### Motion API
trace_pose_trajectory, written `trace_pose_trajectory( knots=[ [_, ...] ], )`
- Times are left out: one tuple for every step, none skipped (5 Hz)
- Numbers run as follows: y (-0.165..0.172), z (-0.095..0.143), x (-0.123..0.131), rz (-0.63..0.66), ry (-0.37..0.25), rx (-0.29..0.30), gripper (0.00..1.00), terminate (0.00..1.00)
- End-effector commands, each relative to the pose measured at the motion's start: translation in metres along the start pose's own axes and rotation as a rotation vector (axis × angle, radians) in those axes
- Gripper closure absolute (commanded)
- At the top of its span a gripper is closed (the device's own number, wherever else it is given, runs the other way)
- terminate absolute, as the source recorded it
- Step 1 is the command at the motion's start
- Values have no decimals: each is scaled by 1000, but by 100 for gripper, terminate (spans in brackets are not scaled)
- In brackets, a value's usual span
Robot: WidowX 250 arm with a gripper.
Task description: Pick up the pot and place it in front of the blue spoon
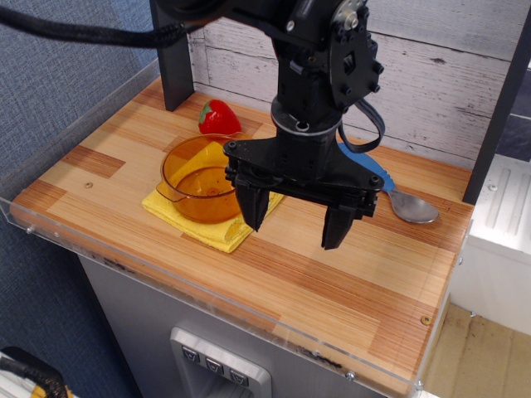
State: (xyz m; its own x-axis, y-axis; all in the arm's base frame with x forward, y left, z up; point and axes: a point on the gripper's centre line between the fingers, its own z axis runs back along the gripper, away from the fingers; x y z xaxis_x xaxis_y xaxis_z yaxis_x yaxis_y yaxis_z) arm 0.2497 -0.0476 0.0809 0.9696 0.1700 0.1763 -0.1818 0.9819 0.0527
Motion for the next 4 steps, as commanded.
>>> trace_pose_trajectory(
  knots=[
    [0, 0, 0, 0, 0, 0, 0, 0],
    [33, 10, 6, 67, 42, 9, 0, 0],
    [76, 14, 14, 163, 29, -25, 0, 0],
    [113, 16, 27, 189, -7, 33, 0, 0]
  ],
)
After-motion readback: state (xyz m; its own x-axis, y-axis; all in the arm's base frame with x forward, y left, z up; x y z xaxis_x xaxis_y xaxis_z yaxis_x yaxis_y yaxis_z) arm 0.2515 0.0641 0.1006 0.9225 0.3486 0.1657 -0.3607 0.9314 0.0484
